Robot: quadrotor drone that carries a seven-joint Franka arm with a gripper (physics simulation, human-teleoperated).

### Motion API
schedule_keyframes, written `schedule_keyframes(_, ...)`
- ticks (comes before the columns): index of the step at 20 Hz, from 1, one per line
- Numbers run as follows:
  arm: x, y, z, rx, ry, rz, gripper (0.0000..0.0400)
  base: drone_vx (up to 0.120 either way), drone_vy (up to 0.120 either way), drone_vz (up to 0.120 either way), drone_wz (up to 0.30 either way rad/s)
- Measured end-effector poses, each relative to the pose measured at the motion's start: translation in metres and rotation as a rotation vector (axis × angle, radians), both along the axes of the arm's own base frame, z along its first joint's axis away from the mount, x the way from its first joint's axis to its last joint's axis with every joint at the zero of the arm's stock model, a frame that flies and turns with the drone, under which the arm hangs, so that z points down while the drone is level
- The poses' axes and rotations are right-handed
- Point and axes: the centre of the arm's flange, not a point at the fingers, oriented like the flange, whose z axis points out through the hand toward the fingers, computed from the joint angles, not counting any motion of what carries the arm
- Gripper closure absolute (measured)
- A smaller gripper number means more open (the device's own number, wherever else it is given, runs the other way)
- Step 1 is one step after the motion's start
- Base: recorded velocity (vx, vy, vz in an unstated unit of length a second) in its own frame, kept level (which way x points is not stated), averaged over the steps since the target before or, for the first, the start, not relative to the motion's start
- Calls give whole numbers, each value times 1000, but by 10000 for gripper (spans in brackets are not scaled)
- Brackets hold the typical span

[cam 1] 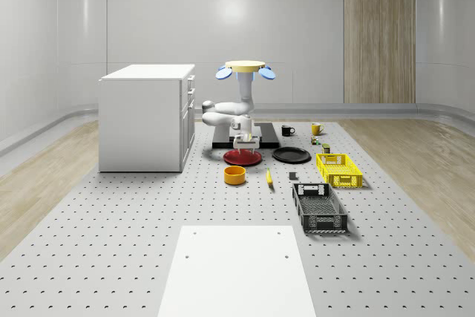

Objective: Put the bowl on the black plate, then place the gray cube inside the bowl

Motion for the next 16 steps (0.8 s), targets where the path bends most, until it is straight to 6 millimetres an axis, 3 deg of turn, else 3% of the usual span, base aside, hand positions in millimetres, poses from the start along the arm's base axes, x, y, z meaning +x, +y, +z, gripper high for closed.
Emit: schedule_keyframes(16, 0, 0, 0, 0, 0, 0, 0, 120, 0, 0, 0)
